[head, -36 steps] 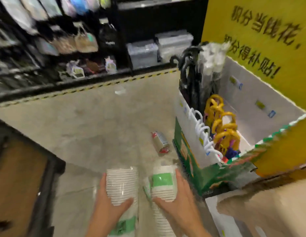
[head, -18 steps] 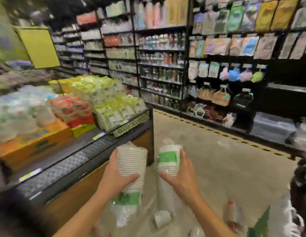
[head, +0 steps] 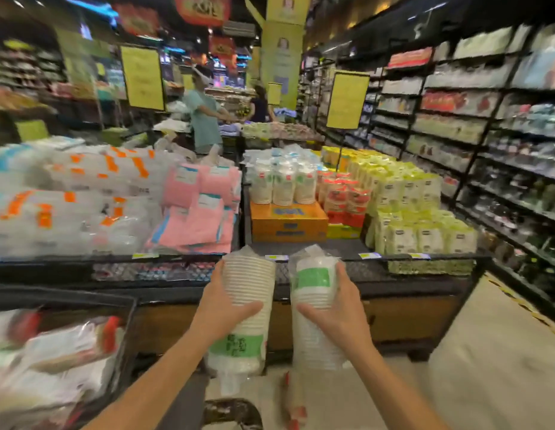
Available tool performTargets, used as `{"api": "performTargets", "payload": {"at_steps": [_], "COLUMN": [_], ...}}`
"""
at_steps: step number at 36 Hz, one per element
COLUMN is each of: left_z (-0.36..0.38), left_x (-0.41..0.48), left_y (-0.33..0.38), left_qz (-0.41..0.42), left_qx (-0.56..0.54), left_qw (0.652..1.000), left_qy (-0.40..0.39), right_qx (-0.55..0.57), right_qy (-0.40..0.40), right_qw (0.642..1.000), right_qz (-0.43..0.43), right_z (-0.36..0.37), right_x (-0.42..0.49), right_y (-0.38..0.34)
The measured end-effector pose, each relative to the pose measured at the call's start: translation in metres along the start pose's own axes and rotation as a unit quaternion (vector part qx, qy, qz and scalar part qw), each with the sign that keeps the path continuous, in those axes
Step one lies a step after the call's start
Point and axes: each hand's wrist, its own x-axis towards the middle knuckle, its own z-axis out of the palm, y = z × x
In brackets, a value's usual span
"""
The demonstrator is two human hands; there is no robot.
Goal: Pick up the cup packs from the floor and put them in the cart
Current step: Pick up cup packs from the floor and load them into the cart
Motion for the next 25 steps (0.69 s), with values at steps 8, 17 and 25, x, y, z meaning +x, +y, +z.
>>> {"api": "performTargets", "payload": {"at_steps": [8, 17, 25], "left_z": [-0.156, -0.294, -0.358], "left_x": [0.002, -0.016, -0.013], "left_y": [-0.095, -0.175, -0.223], "left_qz": [-0.076, -0.094, -0.145], "left_qx": [0.002, -0.005, -0.025], "left_qw": [0.99, 0.971, 0.946], "left_qy": [0.122, 0.221, 0.29], "right_qx": [0.019, 0.058, 0.056], "right_qy": [-0.101, -0.194, -0.281], "right_qw": [0.991, 0.966, 0.93], "right_qz": [-0.087, -0.162, -0.229], "right_z": [0.148, 0.28, 0.375], "right_x": [0.027, 0.03, 0.051], "right_y": [-0.127, -0.25, -0.32]}}
